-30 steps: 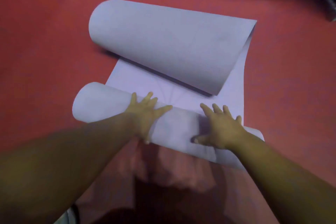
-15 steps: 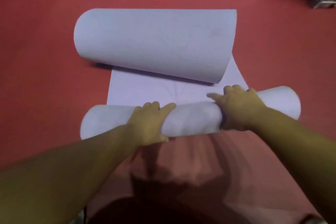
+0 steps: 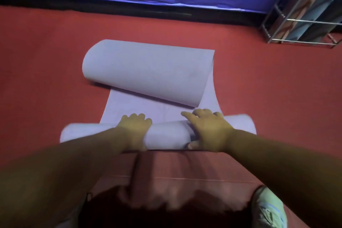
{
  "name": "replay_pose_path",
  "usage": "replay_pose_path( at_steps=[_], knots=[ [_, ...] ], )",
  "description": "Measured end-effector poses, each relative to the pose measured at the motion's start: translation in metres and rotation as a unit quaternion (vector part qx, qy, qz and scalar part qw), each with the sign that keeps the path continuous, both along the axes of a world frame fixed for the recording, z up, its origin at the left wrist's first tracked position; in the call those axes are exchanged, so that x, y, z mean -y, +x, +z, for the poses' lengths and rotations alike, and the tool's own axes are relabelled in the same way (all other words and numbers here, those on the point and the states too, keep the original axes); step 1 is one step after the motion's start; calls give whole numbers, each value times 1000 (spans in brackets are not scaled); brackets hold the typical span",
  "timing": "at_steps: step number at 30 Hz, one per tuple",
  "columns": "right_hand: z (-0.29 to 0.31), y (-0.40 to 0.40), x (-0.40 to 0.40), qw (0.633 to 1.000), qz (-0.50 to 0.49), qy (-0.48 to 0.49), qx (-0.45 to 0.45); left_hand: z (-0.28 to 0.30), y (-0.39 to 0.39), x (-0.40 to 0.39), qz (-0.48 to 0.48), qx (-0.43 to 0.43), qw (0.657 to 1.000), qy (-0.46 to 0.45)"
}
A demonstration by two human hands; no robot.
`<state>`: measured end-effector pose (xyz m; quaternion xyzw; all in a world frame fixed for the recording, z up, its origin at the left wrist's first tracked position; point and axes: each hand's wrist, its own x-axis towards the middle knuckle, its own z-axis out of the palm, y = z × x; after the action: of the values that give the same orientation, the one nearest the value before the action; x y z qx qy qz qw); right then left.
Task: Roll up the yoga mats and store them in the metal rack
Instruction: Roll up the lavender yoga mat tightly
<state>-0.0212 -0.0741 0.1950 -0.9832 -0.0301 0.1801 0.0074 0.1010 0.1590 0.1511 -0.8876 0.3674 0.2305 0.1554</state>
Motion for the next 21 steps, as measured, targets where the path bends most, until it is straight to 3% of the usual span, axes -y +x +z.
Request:
replay_pose_path(
  at_steps=[7, 11, 14, 16, 21],
  knots=[
    [27, -18, -25, 979, -124, 53, -150, 62, -55, 1, -88, 136, 986, -20],
    [14, -47, -48, 983, -138, 26, -121, 73, -79, -6, -111, 179, 977, -20],
    [4, -71, -69, 992, -114, -24, -48, 69, -91, -14, -96, 118, 988, -18],
    [2, -79, -80, 996, -78, -32, -7, 69, -89, -18, -44, 30, 998, -43],
    [31, -85, -89, 999, 23, 24, 20, 86, -82, -31, 1, -111, 994, -5]
  ],
)
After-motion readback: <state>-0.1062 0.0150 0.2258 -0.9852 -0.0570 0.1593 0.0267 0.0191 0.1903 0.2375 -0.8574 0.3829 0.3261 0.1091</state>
